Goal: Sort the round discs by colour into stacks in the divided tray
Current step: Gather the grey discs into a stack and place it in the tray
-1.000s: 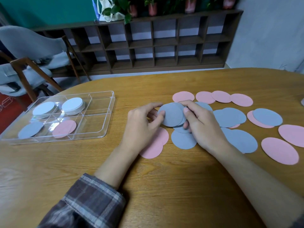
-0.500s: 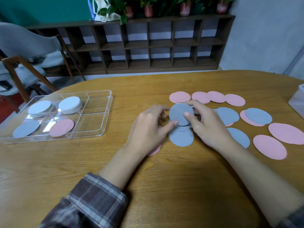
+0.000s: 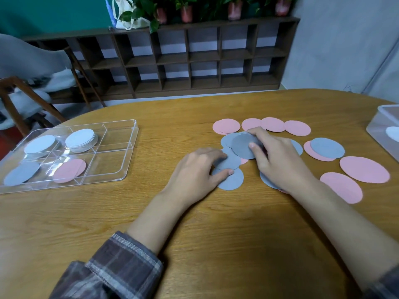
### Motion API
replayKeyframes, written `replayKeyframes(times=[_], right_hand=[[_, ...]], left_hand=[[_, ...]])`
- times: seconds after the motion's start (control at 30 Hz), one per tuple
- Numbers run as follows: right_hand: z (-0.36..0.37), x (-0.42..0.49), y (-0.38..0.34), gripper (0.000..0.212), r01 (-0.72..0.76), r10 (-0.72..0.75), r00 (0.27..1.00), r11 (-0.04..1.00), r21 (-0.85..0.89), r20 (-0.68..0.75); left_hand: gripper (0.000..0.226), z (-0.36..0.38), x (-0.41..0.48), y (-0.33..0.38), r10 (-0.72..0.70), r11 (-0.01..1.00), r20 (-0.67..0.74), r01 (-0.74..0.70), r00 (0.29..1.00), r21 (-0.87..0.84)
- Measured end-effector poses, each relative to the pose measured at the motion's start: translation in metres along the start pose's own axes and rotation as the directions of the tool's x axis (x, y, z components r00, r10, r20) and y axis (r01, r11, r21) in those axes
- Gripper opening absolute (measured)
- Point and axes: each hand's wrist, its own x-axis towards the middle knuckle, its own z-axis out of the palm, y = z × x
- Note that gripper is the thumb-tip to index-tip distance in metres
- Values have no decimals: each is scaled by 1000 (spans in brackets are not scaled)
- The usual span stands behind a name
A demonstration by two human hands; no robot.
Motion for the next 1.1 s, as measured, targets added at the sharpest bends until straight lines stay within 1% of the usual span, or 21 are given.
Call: replayKeyframes(times=[0.1,0.2,0.33,0.47,0.53,0.6,0.77,0.87,0.97,1.1], right_hand=[[-1,1,0,22,4,-4,1000,1000,-14,21],[-1,1,3,22,-3,3,999,1000,-6,38],[-3,-1,4,23,-30,28,999,997,71,33],[-3,-1,1,22,-52,51,999,976,211,14],[-3,-1,-2,24,-63,57,998,964,260,32],[-2,-2,-4,25,-74,63,997,955,286,47],[1,-3,-6,27,-72,59,997,932,356,48],[1,-4,-9,28,-56,35,998,922,384,59],[3,-5,-14,23,-27,-18,995,906,423,101],[6,-7,-15,21,45,-84,988,957,286,126]], left_hand=[[33,-3,0,-1,7,1000,-9,-7,1000,17],[25,-6,-2,-2,50,999,-38,-49,998,24],[20,-10,-4,-2,106,994,-198,-100,974,37],[17,-11,-2,-2,109,991,-357,-127,928,-29],[14,-12,-2,1,112,987,-416,-149,902,-56],[12,-12,-3,2,98,986,-446,-148,890,-79],[7,-12,-3,4,13,975,-396,-99,918,-199],[13,-14,-4,6,-70,958,-363,-39,929,-285],[15,-14,-4,7,-124,941,-352,-2,928,-338],[17,-12,-3,8,-150,932,-338,18,929,-363]])
